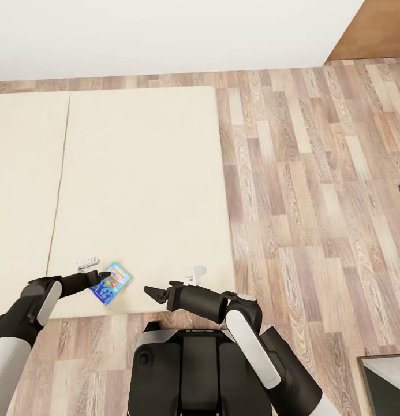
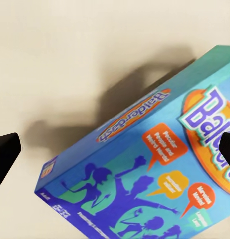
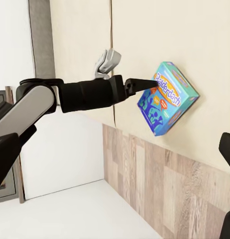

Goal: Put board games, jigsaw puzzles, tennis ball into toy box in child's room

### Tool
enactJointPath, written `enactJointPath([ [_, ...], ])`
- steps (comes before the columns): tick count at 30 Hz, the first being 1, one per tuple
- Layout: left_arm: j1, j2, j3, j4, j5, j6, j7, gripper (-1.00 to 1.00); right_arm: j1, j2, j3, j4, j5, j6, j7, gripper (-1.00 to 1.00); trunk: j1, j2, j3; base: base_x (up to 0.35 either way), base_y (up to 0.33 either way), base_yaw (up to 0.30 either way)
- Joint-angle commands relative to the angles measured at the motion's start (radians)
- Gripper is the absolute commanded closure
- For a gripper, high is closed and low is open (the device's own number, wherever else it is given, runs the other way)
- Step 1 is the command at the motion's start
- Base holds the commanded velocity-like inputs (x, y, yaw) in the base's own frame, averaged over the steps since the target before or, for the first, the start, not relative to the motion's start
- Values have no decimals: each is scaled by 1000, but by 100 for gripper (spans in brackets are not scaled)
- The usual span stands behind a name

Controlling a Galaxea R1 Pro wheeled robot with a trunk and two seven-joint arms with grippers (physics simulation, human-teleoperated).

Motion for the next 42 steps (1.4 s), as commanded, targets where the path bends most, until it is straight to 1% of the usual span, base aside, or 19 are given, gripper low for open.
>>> enactJointPath([
  [1, 0, 1, 3, -1, 2, 8, -3, -100, 0, 0, -1, 0, 1, 5, 3, -100, 1, -2, -1, 0, 0, 0],
  [10, 0, 5, 17, -1, 2, 12, -5, -100, 0, 0, -2, 0, 1, 5, 3, -100, 1, -2, -1, 0, 0, 0],
  [22, 0, 5, 21, -1, 5, 16, -8, -100, 0, 0, -2, -1, 1, 5, 3, -100, 1, -2, -1, 0, 0, 0],
  [26, 0, 6, 21, -1, 5, 20, -26, -100, 0, 0, -2, -1, 1, 5, 3, -100, 1, -2, -1, 0, 0, 0],
  [34, 0, 7, 21, 0, 2, 30, -84, -100, 0, 0, -1, 0, 1, 5, 3, -100, 1, -2, -1, 0, 0, 0],
  [42, 0, 7, 21, 3, 2, 34, -99, -100, 0, 0, -1, -1, 1, 5, 3, -100, 1, -2, -1, 0, 0, 0],
])
